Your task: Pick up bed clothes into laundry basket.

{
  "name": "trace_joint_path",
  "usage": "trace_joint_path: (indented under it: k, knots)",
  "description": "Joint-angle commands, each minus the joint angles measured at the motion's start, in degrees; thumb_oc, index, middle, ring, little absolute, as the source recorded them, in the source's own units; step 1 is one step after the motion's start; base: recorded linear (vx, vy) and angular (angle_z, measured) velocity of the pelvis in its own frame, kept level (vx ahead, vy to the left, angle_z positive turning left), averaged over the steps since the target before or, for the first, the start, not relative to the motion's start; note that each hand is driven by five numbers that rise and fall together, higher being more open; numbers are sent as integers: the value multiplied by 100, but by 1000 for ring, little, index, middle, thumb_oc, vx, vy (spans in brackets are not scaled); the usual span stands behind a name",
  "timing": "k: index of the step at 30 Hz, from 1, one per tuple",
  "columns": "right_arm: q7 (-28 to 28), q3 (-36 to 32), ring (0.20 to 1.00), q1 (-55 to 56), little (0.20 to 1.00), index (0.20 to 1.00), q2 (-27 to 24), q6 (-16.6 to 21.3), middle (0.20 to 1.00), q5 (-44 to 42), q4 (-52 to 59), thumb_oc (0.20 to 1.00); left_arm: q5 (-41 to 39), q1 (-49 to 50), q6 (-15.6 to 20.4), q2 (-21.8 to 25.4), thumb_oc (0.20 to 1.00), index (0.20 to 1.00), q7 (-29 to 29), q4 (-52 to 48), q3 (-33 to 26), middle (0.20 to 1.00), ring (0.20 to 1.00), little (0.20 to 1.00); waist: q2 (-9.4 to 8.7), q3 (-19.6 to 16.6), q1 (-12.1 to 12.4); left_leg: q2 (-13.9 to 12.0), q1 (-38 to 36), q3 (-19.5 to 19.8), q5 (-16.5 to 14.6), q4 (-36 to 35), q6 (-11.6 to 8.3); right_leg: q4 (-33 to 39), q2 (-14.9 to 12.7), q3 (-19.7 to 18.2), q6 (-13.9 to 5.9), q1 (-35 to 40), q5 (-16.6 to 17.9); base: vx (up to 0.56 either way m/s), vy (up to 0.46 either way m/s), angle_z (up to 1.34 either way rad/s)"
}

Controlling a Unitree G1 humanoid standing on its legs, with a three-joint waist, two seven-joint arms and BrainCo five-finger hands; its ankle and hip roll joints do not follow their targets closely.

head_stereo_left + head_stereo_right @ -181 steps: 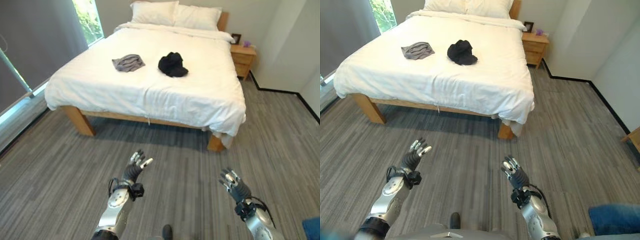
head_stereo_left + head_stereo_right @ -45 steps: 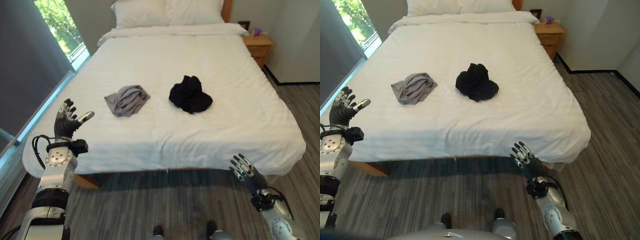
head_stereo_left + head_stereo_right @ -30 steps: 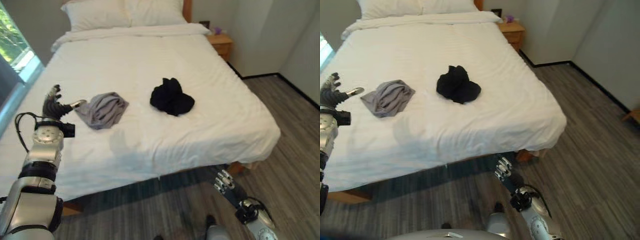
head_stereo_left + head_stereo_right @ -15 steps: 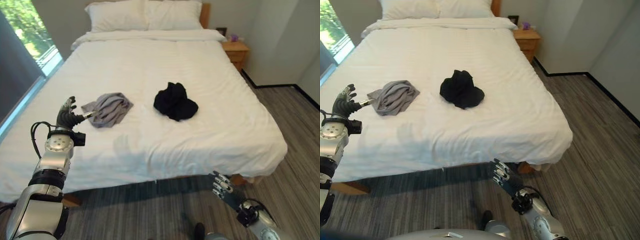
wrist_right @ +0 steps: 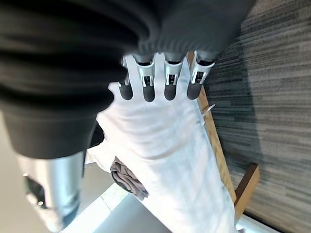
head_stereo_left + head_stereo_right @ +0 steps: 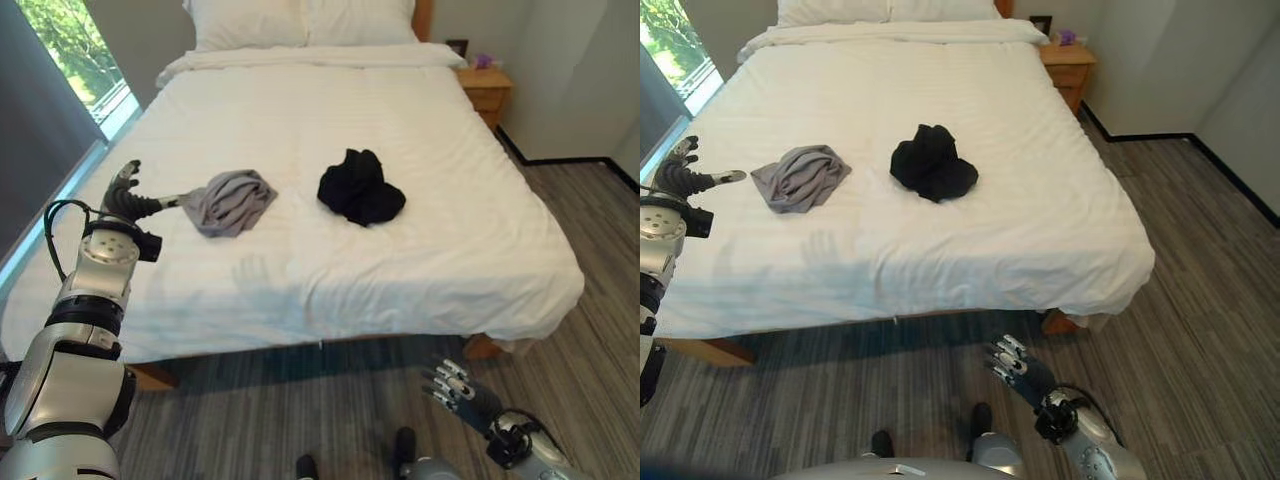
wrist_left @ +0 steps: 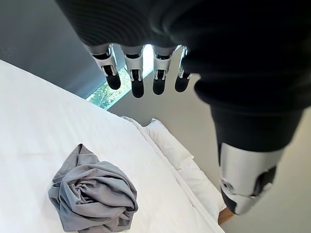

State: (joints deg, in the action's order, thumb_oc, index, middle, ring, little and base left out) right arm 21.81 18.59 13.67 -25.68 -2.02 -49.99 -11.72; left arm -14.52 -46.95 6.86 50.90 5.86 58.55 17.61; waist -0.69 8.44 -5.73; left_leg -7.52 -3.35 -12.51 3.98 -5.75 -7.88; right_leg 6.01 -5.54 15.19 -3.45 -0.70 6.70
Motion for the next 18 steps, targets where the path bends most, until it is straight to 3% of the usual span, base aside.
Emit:
trace_joint_path:
  k: [1, 3, 4, 11, 14, 16, 18]
  knots:
    - [98, 108, 1000, -143, 1000, 1000, 85, 211, 1000, -37, 320, 1000, 64, -271, 249, 66, 1000, 1000, 79, 55, -294, 1000, 1000, 1000, 150, -144, -51, 45, -52, 60, 124, 75, 20, -101, -156, -86, -383, 594, -403, 79, 107, 6]
    - [115, 155, 1000, -206, 1000, 1000, 72, 248, 1000, 131, 343, 1000, 69, -215, 269, 1, 1000, 1000, 62, -20, -286, 1000, 1000, 1000, 147, -155, -43, 79, -80, 80, 73, 75, 59, -103, -188, -98, -413, 607, -393, 49, 74, 3]
    - [-367, -1142, 1000, -377, 1000, 1000, 220, 412, 1000, 212, 49, 1000, -1010, 2231, 502, 121, 1000, 1000, 3, -3031, -1872, 1000, 1000, 1000, -180, 68, 233, 354, -328, -154, -535, 208, 501, -838, -383, -475, -707, 199, -366, 12, 18, -6]
    - [-350, -1129, 1000, -379, 1000, 1000, 14, 366, 1000, 227, 127, 1000, -1282, 2085, 482, 205, 1000, 1000, -46, -2707, -1853, 1000, 1000, 1000, -134, -66, 258, 136, -334, -224, -315, 265, 331, -610, -178, -247, -463, 359, -549, -38, -108, -12]
    - [-423, -1179, 1000, -371, 1000, 1000, -55, 397, 1000, 233, 63, 1000, -1274, 1838, 460, 152, 1000, 1000, -4, -2604, -1713, 1000, 1000, 1000, -196, 5, 254, -75, -27, -81, -182, 1187, 185, -593, -58, -156, -274, 476, -685, -52, -199, 21]
    - [-423, -1218, 1000, -398, 1000, 1000, -129, 439, 1000, 155, 48, 1000, -1331, 1654, 460, 122, 1000, 1000, 4, -2494, -1581, 1000, 1000, 1000, -277, 229, 333, -196, 537, 174, 94, 2375, 67, -605, -19, -62, -108, 656, -767, -61, -171, 13]
    - [-592, -1304, 1000, -461, 1000, 1000, -140, 523, 1000, 141, 2, 1000, -1455, 1576, 470, 49, 1000, 1000, 60, -2445, -1495, 1000, 1000, 1000, -300, 272, 369, -129, 822, 302, 193, 2267, 106, -536, -66, -14, -128, 755, -774, 37, -33, 7]
